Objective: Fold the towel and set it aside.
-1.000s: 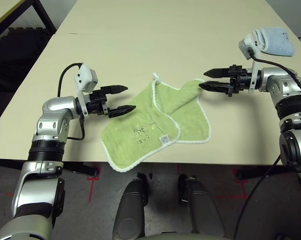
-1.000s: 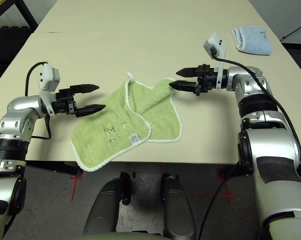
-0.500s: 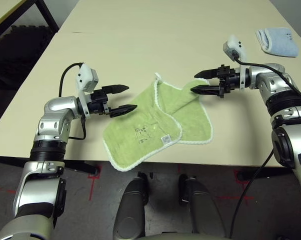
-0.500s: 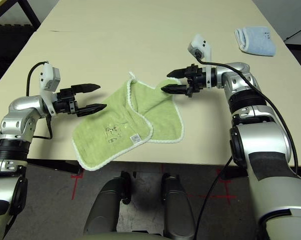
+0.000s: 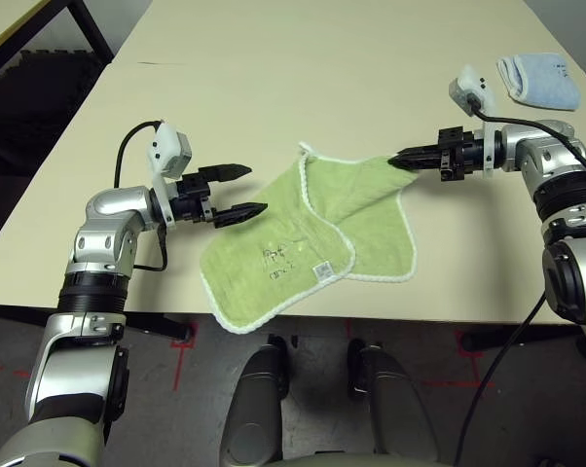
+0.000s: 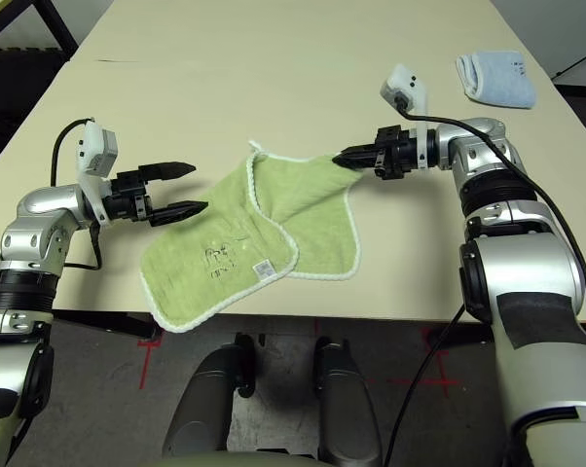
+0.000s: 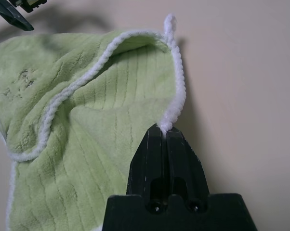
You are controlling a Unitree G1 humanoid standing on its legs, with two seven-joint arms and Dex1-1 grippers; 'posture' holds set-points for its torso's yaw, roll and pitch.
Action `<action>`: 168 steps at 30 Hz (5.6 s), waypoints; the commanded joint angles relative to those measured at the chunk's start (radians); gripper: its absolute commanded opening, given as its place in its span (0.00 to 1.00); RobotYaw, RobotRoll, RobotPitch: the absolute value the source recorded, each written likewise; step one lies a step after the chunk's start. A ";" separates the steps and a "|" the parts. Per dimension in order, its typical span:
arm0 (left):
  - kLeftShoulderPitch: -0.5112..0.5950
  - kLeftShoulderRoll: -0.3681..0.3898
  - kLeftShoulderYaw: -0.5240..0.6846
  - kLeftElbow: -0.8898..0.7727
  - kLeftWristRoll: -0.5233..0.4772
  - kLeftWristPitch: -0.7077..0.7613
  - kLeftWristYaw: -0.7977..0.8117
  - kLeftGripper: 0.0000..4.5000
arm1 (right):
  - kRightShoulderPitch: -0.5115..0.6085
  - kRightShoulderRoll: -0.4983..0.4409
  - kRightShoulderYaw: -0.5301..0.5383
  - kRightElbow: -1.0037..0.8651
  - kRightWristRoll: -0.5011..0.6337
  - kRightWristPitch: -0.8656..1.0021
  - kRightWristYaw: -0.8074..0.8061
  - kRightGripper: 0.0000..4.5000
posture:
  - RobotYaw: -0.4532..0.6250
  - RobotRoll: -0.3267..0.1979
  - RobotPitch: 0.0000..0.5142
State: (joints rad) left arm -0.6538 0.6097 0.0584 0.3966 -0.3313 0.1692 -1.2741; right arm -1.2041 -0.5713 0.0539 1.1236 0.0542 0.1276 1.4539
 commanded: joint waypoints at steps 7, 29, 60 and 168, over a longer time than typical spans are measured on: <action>-0.022 -0.029 0.021 0.025 -0.029 0.057 0.058 1.00 | -0.039 0.032 -0.054 -0.011 0.012 -0.171 -0.140 0.01 | 0.40 0.62 0.44; -0.095 -0.070 0.003 0.100 0.001 0.065 0.161 1.00 | -0.465 0.200 -0.206 0.052 0.029 -0.719 -0.788 0.01 | 0.40 0.62 0.38; -0.208 -0.135 -0.031 -0.135 -0.026 0.229 0.291 1.00 | -0.400 0.269 -0.152 0.045 -0.014 -0.728 -0.711 0.01 | 0.45 0.62 0.40; -0.125 0.212 0.113 -0.122 0.054 0.400 0.434 0.01 | 0.044 -0.095 -0.175 -0.086 0.116 0.026 -0.261 0.00 | 0.42 0.62 0.44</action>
State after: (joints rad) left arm -0.8040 0.7696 0.1758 0.3255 -0.2652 0.4937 -0.8051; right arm -1.1986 -0.6248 -0.1596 1.0712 0.1874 0.0605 1.0993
